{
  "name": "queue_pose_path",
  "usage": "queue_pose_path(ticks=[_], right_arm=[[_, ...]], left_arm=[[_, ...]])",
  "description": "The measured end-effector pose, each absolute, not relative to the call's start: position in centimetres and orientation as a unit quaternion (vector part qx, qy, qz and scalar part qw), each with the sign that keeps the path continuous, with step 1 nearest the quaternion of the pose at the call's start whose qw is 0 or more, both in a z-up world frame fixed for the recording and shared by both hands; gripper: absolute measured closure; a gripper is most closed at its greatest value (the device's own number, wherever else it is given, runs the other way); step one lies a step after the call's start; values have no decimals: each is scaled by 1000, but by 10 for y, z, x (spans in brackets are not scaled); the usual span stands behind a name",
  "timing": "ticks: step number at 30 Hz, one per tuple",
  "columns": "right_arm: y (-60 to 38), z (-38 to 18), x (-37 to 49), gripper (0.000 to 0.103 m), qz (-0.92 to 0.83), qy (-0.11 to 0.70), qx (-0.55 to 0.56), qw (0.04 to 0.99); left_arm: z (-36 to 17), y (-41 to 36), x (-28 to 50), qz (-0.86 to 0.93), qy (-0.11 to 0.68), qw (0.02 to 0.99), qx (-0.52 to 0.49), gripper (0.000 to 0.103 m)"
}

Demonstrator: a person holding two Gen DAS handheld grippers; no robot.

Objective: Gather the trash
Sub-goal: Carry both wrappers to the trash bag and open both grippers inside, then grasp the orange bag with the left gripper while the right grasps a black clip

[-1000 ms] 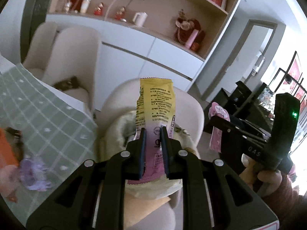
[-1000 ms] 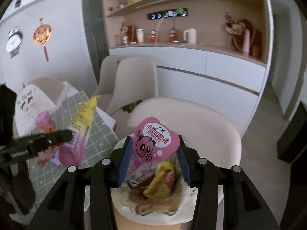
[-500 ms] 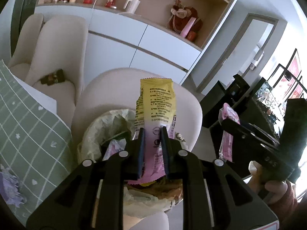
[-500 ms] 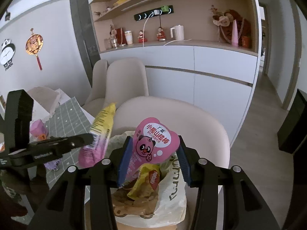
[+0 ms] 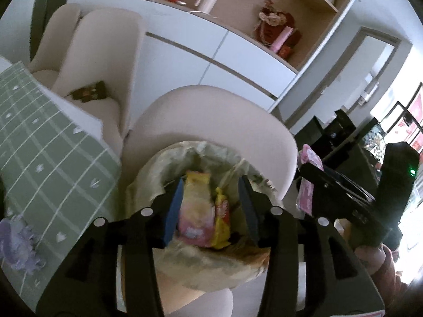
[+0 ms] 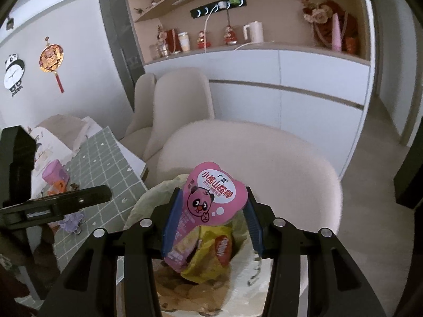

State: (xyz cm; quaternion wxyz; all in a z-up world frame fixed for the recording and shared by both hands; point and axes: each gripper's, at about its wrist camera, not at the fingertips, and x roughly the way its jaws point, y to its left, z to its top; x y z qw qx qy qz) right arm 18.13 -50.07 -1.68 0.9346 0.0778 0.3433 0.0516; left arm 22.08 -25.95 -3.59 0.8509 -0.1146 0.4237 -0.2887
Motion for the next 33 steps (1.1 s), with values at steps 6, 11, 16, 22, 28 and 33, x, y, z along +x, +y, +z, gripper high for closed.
queue_pose_path(ticks=[6, 11, 16, 22, 28, 33], right_arm=[[-485, -38, 196, 59, 64, 365, 71, 926], [-483, -53, 207, 58, 76, 386, 105, 913], [-479, -59, 213, 53, 68, 390, 103, 913], [-471, -63, 213, 53, 68, 395, 117, 909], [-437, -49, 199, 53, 90, 390, 102, 910], [-391, -33, 182, 52, 90, 382, 98, 915]], left_arm=[[-43, -219, 203, -252, 435, 854, -134, 62], [-38, -184, 189, -219, 436, 860, -145, 60], [-32, -155, 177, -191, 434, 869, -141, 56], [-41, -114, 160, -147, 436, 872, -168, 56], [-46, -56, 139, -115, 438, 877, -160, 56], [-44, 14, 134, -88, 423, 890, -142, 56]])
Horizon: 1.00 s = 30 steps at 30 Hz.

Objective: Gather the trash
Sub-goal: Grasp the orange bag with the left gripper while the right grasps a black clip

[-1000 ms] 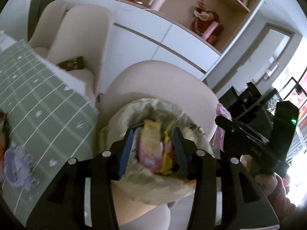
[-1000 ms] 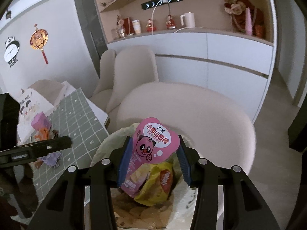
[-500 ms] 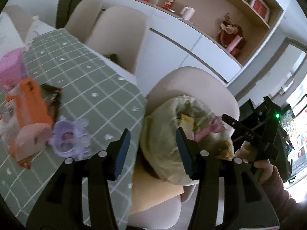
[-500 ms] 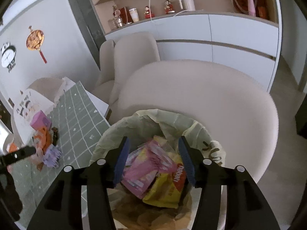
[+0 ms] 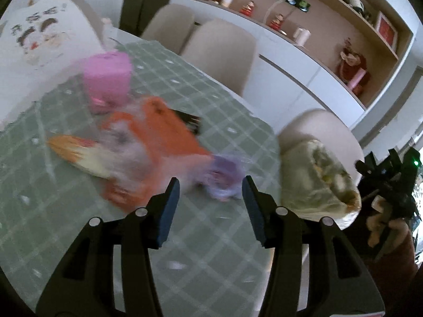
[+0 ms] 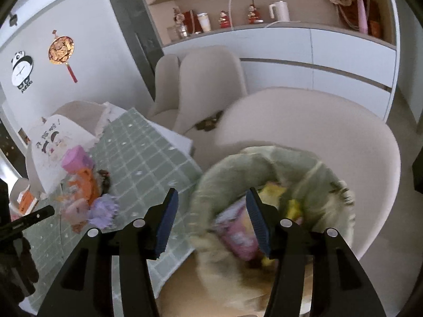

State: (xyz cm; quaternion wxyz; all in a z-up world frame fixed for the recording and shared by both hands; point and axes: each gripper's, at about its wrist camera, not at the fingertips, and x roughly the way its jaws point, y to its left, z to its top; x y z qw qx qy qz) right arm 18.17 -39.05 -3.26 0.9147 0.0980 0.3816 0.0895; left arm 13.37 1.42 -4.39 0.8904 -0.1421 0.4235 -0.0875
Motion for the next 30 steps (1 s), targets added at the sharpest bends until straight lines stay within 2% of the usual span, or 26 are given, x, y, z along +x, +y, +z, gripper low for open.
queue_pose_path(ticks=[6, 10, 15, 20, 27, 28, 29, 30], right_arm=[[-329, -35, 166, 52, 60, 379, 88, 919], [-301, -43, 161, 52, 70, 398, 107, 908], [-264, -48, 166, 52, 77, 425, 79, 898], [-231, -46, 176, 52, 99, 437, 40, 893], [-204, -48, 204, 52, 147, 431, 29, 890], [-201, -47, 206, 52, 156, 429, 29, 889], [-197, -46, 209, 52, 163, 427, 26, 889], [-194, -45, 211, 52, 167, 426, 21, 889]], left_arm=[[-65, 95, 140, -56, 419, 894, -148, 56], [-89, 137, 155, -29, 439, 868, -230, 56], [-100, 141, 166, -30, 445, 861, -246, 56], [-100, 113, 174, -81, 459, 848, -253, 56], [-104, 87, 198, -50, 468, 846, -250, 56], [-104, 85, 199, -39, 471, 844, -254, 61], [-103, 83, 199, -31, 472, 845, -248, 76], [-101, 81, 199, -25, 474, 848, -238, 83]])
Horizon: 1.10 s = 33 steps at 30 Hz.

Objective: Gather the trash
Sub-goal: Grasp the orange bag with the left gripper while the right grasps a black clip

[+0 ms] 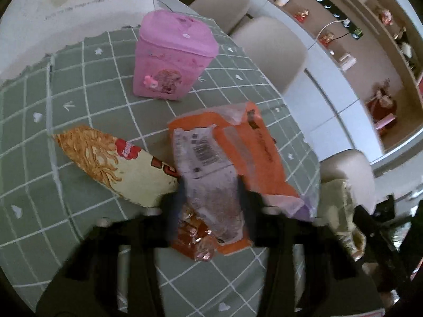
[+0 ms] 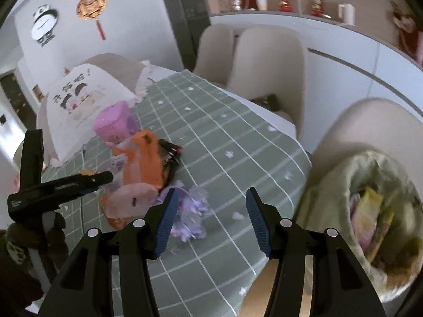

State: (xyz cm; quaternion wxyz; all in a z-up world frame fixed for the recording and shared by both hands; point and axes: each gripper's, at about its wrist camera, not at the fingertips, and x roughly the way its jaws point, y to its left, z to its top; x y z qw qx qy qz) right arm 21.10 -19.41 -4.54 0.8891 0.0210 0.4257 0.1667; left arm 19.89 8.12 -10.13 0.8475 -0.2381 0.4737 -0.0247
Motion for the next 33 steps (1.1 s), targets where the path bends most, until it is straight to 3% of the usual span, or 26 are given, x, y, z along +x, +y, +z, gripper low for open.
queue_pose_path(ticks=[1, 4, 14, 22, 33], right_arm=[[-190, -45, 214, 52, 173, 424, 16, 889], [-182, -44, 220, 52, 193, 426, 13, 884], [-126, -47, 236, 52, 245, 437, -17, 865], [-65, -74, 245, 52, 237, 461, -82, 851], [-59, -101, 324, 52, 172, 508, -85, 840]], left_arm=[[-95, 80, 196, -20, 471, 853, -225, 92], [-75, 88, 184, -18, 452, 867, -212, 96], [-27, 169, 137, 36, 381, 904, -190, 98], [-59, 235, 113, 53, 407, 884, -223, 98], [-104, 255, 111, 36, 430, 860, -270, 93]])
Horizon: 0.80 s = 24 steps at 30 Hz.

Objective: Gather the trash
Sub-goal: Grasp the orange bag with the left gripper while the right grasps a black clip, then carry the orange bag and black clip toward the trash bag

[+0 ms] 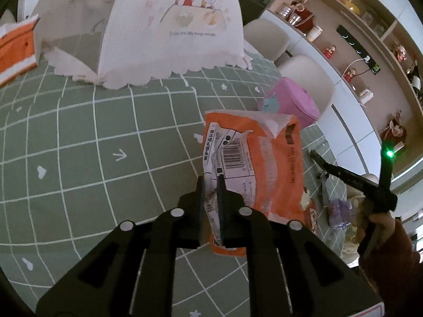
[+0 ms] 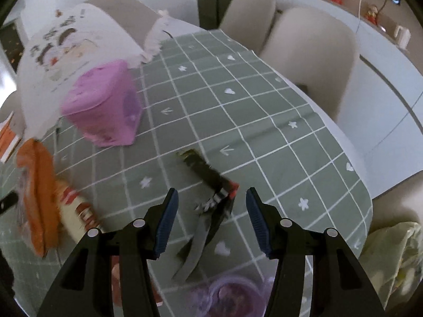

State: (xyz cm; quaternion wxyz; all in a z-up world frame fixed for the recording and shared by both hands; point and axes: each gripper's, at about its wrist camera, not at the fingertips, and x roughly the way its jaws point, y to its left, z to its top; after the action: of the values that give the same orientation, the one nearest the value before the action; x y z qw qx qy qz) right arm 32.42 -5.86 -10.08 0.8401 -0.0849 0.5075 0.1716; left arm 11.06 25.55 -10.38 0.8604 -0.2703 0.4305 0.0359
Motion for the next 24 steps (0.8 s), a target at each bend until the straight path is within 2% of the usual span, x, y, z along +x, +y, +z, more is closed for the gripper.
queue_pose_path(ticks=[4, 7, 10, 22, 24], right_arm=[[-54, -111, 335, 53, 173, 521, -79, 832], [-53, -115, 334, 74, 187, 526, -79, 826], [-55, -112, 326, 84, 205, 520, -73, 826], [-63, -74, 287, 84, 237, 488, -51, 838], [-65, -70, 278, 84, 239, 486, -46, 839]], left_arm=[[-111, 254, 114, 35, 435, 857, -274, 87], [-114, 252, 115, 33, 436, 854, -282, 84], [-114, 249, 116, 35, 439, 853, -281, 83], [-105, 240, 116, 19, 435, 856, -278, 83], [-105, 240, 115, 20, 433, 857, -278, 90]])
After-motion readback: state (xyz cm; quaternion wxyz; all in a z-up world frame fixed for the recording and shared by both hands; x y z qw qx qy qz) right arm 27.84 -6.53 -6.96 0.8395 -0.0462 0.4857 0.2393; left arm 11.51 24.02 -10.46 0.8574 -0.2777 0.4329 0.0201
